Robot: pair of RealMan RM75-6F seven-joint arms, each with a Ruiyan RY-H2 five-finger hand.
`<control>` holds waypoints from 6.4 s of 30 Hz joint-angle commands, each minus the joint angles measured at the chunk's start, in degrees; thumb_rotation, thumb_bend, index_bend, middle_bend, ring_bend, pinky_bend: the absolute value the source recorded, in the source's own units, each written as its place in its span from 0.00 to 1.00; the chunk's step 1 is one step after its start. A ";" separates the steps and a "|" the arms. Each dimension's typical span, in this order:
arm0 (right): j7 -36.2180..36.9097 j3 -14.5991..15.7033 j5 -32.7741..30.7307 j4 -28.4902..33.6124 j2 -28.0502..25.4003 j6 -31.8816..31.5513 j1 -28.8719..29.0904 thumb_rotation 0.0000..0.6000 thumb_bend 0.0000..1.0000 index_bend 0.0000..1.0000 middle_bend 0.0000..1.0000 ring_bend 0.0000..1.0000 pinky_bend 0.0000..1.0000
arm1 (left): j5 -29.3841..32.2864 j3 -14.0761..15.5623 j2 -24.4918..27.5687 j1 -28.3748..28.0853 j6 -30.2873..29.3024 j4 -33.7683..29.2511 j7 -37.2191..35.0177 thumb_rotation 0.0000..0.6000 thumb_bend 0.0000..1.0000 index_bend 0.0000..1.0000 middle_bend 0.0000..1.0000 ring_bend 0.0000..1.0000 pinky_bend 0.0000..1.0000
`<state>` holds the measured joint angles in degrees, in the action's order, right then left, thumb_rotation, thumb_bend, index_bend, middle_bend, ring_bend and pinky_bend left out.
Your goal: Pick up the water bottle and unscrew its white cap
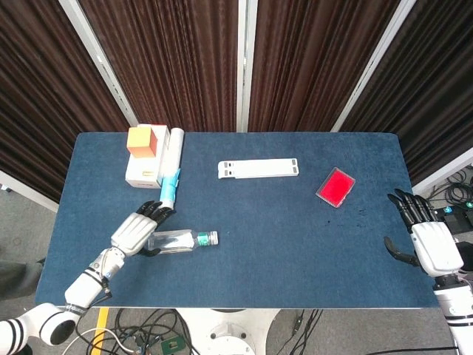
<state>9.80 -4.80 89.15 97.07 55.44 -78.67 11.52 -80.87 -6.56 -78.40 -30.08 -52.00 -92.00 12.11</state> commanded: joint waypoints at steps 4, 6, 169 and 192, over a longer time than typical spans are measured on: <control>-0.04 0.29 -0.06 0.11 0.09 0.11 -0.01 1.00 0.32 0.00 0.00 0.00 0.00 | 7.06 0.86 -5.30 -0.86 0.01 0.99 8.35 1.00 0.15 0.12 0.11 0.04 0.03; 0.05 0.39 -0.02 0.08 0.06 -0.05 -0.10 1.00 0.33 0.00 0.00 0.00 0.00 | 8.57 1.19 -6.68 -0.44 -1.15 1.26 9.70 1.00 0.15 0.14 0.14 0.08 0.08; -9.08 -3.68 1.35 13.37 9.56 20.16 28.80 1.00 0.16 0.27 0.09 0.00 0.00 | -12.79 3.74 -14.39 -4.85 -20.21 5.78 -34.47 1.00 0.43 0.46 0.46 0.38 0.50; -9.80 -4.24 -0.15 13.52 9.35 20.23 29.55 1.00 0.31 0.41 0.15 0.00 0.00 | -13.29 4.23 -14.44 -4.65 -20.51 6.60 -34.09 1.00 0.43 0.46 0.46 0.38 0.50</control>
<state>-0.01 -9.04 89.00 110.59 64.78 -58.43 41.07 -94.16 -2.33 -92.83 -34.74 -72.50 -85.39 -21.98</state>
